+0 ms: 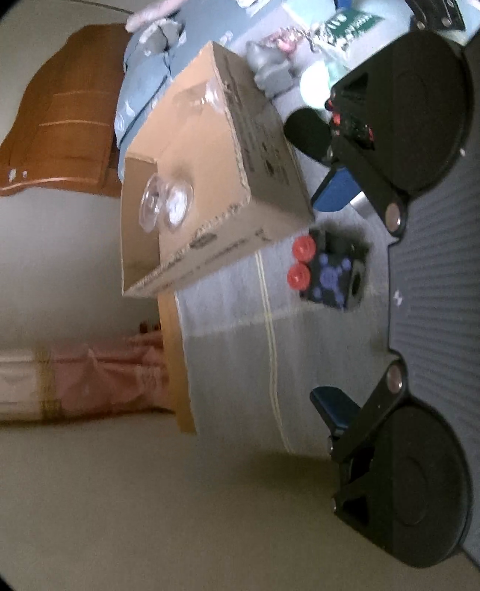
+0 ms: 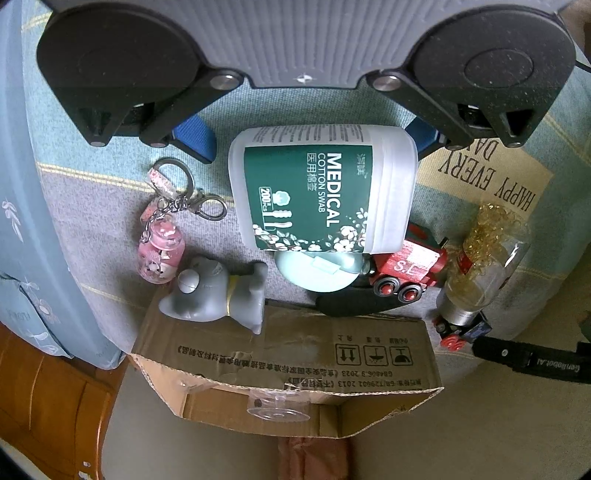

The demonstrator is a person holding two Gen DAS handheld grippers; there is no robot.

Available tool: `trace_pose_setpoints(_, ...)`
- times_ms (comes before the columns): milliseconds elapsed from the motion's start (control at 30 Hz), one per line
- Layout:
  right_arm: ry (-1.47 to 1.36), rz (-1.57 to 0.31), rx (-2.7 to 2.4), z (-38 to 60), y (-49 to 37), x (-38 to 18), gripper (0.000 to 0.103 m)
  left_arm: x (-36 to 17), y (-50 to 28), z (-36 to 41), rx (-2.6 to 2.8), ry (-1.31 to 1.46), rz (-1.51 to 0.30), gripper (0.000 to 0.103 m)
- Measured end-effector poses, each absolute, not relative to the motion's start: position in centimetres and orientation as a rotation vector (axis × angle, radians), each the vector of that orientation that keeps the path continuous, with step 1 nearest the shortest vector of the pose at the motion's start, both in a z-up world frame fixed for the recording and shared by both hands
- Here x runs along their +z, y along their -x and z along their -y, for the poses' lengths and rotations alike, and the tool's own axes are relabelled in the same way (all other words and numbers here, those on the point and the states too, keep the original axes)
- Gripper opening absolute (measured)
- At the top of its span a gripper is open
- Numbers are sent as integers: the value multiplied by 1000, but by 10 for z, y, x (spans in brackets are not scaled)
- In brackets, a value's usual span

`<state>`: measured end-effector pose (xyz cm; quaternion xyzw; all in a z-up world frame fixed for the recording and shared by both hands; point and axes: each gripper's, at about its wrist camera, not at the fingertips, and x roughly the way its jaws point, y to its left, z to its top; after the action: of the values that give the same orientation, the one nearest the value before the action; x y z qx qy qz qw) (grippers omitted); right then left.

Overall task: Organize rigid objects
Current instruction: 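Grasp the dice toy with the left tool while the right tool grasps the MEDICAL tub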

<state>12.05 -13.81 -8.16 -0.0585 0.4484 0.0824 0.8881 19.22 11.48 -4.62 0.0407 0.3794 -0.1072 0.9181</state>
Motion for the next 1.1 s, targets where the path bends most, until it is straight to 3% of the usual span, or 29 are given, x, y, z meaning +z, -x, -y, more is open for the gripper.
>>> trace_pose_setpoints(367,122,-914,174,139,-118,-83,103,-72,-200,-105,-226,-212,-830,96)
trace_pose_setpoints(567,121,-904,175,139,-116,-83,103,-80,-213,-101,-300,-169,-842,73)
trace_pose_setpoints(700,121,-907,174,139,-116,-83,103,-83,-218,-98,-350,-152,-846,51)
trace_pose_setpoints(1100,126,-904,182,139,-115,-82,103,-82,-172,-114,-237,-94,-864,51)
